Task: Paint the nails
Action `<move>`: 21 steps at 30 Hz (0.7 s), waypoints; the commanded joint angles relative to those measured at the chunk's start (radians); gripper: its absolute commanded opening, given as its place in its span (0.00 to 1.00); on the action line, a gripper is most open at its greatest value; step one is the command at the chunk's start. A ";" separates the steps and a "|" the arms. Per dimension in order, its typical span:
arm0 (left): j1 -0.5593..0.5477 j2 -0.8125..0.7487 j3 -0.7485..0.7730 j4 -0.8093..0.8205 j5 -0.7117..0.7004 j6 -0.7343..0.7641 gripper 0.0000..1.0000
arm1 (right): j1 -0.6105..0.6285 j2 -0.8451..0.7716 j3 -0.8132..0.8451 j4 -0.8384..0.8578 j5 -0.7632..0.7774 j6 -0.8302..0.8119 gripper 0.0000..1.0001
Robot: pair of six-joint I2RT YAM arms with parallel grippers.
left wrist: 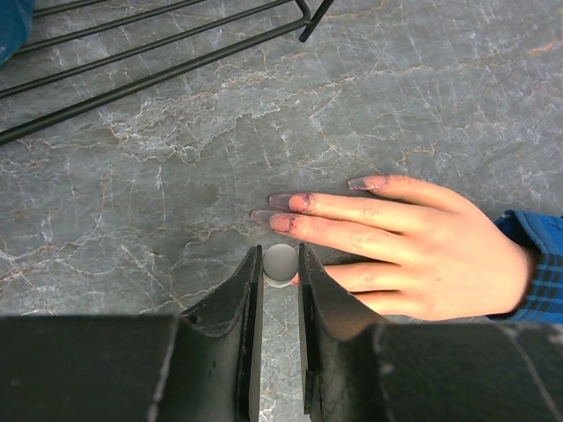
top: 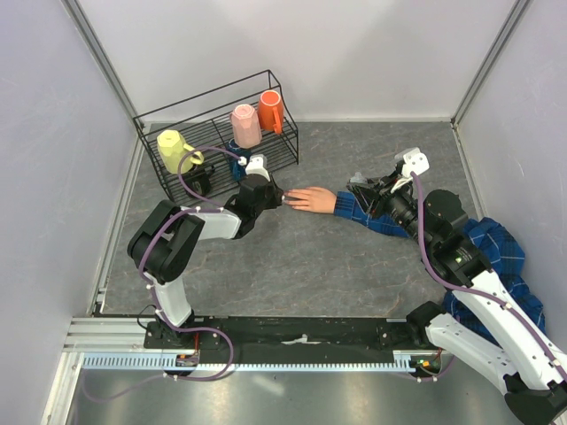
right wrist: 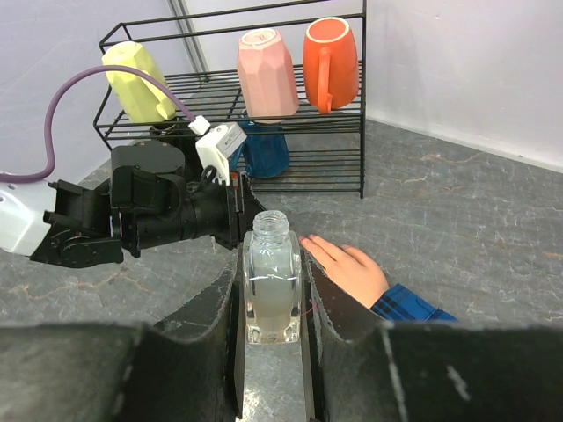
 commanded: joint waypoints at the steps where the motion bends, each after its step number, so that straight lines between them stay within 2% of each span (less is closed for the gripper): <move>1: 0.003 -0.004 -0.004 0.019 -0.031 -0.019 0.02 | 0.001 -0.013 -0.004 0.046 -0.012 0.009 0.00; 21: 0.014 -0.014 -0.012 0.016 -0.042 -0.010 0.02 | 0.001 -0.015 -0.006 0.046 -0.012 0.009 0.00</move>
